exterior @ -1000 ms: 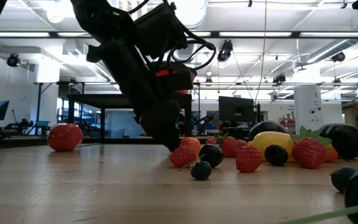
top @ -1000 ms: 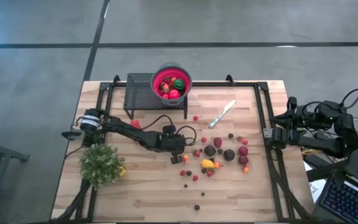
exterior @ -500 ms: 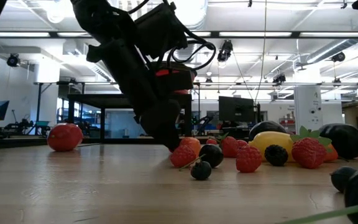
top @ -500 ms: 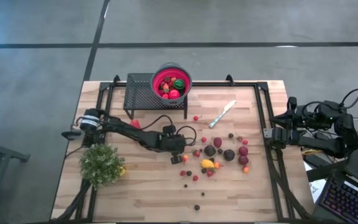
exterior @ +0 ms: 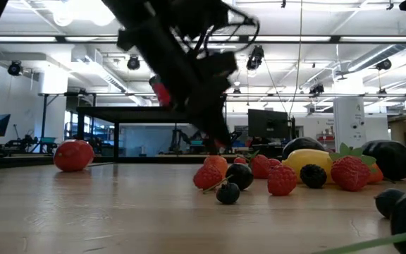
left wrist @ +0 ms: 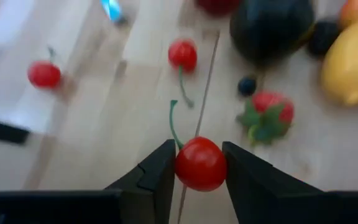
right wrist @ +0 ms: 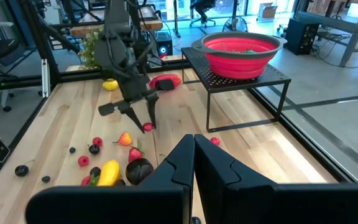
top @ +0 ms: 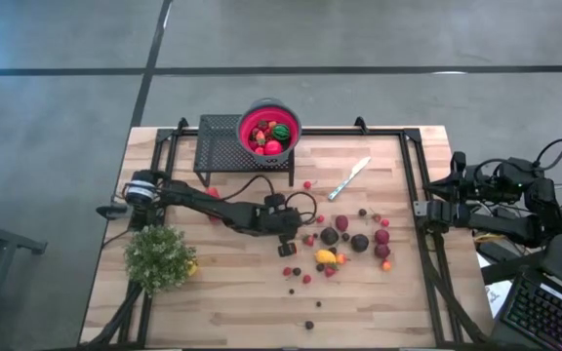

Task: Pick & Place Fruit
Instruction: Put the red cherry into the red gray strainer bowl on the shelf

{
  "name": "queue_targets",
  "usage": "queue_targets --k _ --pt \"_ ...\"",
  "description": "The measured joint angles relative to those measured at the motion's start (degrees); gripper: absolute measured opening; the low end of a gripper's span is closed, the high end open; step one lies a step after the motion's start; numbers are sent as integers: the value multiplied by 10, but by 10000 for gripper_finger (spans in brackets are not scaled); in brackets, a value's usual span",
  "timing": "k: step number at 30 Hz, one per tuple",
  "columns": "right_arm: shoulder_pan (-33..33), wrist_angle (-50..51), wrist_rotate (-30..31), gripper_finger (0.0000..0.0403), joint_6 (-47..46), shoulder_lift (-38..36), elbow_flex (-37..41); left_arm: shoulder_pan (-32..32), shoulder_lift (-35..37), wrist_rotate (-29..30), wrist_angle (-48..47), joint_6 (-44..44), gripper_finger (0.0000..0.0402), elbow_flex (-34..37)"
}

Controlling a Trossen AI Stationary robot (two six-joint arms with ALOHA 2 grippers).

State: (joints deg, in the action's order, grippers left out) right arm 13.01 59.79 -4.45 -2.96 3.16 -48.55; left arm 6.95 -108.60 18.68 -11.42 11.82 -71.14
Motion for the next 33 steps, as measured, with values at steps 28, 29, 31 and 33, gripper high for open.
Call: queue_targets --k 28,29,31,33 --pt "0 0 0 8 1 0 0 -207 144 11 -290 -110 129 -276" --pt "0 0 0 8 1 0 0 -220 144 11 -290 -109 133 -272" --pt "0 0 0 8 0 0 0 -246 144 10 -296 -109 136 -262" --pt "0 0 0 8 1 0 0 -268 144 10 -296 -109 136 -246"
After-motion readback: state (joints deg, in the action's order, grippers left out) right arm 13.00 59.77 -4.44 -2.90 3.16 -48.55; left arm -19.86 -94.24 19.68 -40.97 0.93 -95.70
